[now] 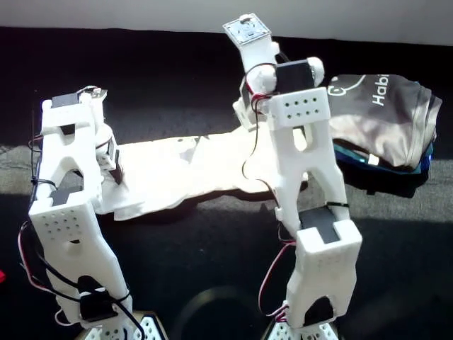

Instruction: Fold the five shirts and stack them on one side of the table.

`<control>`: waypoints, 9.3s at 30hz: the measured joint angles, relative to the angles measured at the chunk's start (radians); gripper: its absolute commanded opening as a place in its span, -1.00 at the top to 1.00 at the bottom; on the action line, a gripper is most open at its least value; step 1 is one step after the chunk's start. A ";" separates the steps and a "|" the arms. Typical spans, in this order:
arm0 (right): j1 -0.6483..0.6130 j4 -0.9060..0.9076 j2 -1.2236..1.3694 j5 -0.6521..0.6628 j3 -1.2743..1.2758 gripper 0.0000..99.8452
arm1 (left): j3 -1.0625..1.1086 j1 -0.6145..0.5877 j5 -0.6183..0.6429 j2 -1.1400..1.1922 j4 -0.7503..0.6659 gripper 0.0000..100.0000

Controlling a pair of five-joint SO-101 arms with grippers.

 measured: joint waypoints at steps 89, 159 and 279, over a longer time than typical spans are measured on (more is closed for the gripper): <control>0.210 -0.796 -1.432 0.124 2.050 0.72 | -0.617 0.210 0.028 -0.183 0.273 0.69; -0.232 -0.219 -0.014 -0.196 0.463 0.58 | -0.252 -0.284 -0.153 -0.477 0.276 0.69; -0.048 -0.555 0.109 -0.245 0.514 0.14 | -0.370 0.121 -0.012 -0.250 0.233 0.69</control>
